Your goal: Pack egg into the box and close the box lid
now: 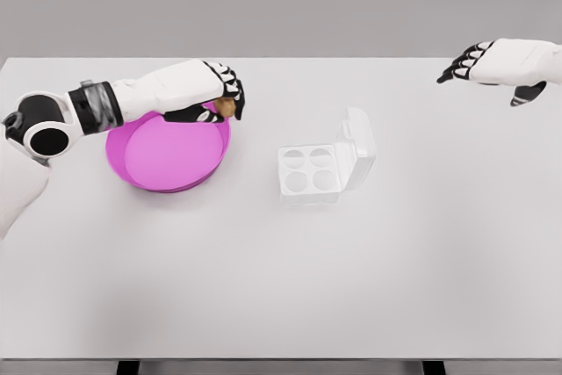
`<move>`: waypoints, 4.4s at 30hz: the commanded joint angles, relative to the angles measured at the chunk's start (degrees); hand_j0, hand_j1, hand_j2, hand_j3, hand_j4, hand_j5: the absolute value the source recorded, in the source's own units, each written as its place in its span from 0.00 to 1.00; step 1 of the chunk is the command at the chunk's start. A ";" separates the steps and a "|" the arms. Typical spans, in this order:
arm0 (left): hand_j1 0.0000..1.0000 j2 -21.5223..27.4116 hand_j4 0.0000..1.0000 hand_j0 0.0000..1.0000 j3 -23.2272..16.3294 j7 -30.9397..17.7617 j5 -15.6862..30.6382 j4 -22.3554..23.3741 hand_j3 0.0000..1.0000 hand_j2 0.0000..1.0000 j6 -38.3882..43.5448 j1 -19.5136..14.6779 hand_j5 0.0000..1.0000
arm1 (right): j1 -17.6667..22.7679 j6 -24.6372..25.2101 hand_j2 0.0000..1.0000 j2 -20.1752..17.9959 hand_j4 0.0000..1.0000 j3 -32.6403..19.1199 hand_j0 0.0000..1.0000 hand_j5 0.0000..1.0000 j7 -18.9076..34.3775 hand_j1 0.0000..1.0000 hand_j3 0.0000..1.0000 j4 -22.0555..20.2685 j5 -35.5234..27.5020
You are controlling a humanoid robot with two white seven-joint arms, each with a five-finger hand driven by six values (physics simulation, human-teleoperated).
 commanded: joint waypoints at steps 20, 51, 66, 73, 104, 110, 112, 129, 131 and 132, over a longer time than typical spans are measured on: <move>0.41 -6.67 0.41 0.41 -0.63 -0.02 0.10 -3.01 0.41 0.41 0.14 2.99 0.41 | 0.00 0.06 1.00 -0.01 1.00 -0.34 1.00 1.00 0.00 1.00 1.00 0.01 -0.26; 0.42 -16.34 0.42 0.42 -1.25 -0.64 -6.67 3.58 0.42 0.42 0.14 5.45 0.42 | 0.26 0.06 1.00 -1.51 1.00 -0.60 1.00 1.00 0.00 1.00 1.00 0.01 -0.26; 0.42 -19.06 0.42 0.42 -1.25 -0.64 -7.72 9.20 0.42 0.42 0.14 4.83 0.42 | 0.44 0.06 1.00 -1.59 1.00 -0.69 1.00 1.00 0.00 1.00 1.00 0.01 -0.26; 0.43 -19.94 0.43 0.43 -1.25 -0.64 -8.42 10.35 0.43 0.43 0.14 4.57 0.43 | 0.44 0.06 1.00 -1.59 1.00 -0.69 1.00 1.00 0.00 1.00 1.00 0.01 -0.26; 0.59 -19.24 0.59 0.59 -0.98 -0.46 -7.98 6.66 0.59 0.59 0.14 4.75 0.59 | 0.44 0.06 1.00 -2.12 1.00 -0.69 1.00 1.00 0.00 1.00 1.00 0.01 -0.35; 0.65 -19.15 0.65 0.65 -0.98 -0.37 -7.98 6.66 0.65 0.65 0.14 4.83 0.65 | 0.44 0.06 1.00 -2.39 1.00 -0.69 1.00 1.00 0.00 1.00 1.00 0.01 -0.35; 0.66 -19.15 0.66 0.66 -0.81 -0.37 -7.98 6.66 0.66 0.66 0.14 4.83 0.66 | 0.44 0.06 1.00 -2.39 1.00 -0.69 1.00 1.00 0.00 1.00 1.00 0.01 -0.26; 0.75 -17.39 0.75 0.75 -0.10 -0.11 -6.84 4.20 0.75 0.75 0.14 4.83 0.75 | 0.53 0.06 1.00 -2.39 1.00 -0.69 1.00 1.00 0.00 1.00 1.00 0.01 -0.35; 0.77 -15.99 0.77 0.77 -0.19 -0.11 -5.70 4.02 0.77 0.77 0.14 4.83 0.77 | 0.53 0.06 1.00 -2.39 1.00 -0.69 1.00 1.00 0.00 1.00 1.00 0.01 -0.26; 0.78 -15.90 0.78 0.78 -0.10 -0.11 -5.35 4.02 0.78 0.78 0.14 4.83 0.78 | 0.53 0.06 1.00 -2.39 1.00 -0.69 1.00 1.00 0.00 1.00 1.00 0.01 -0.26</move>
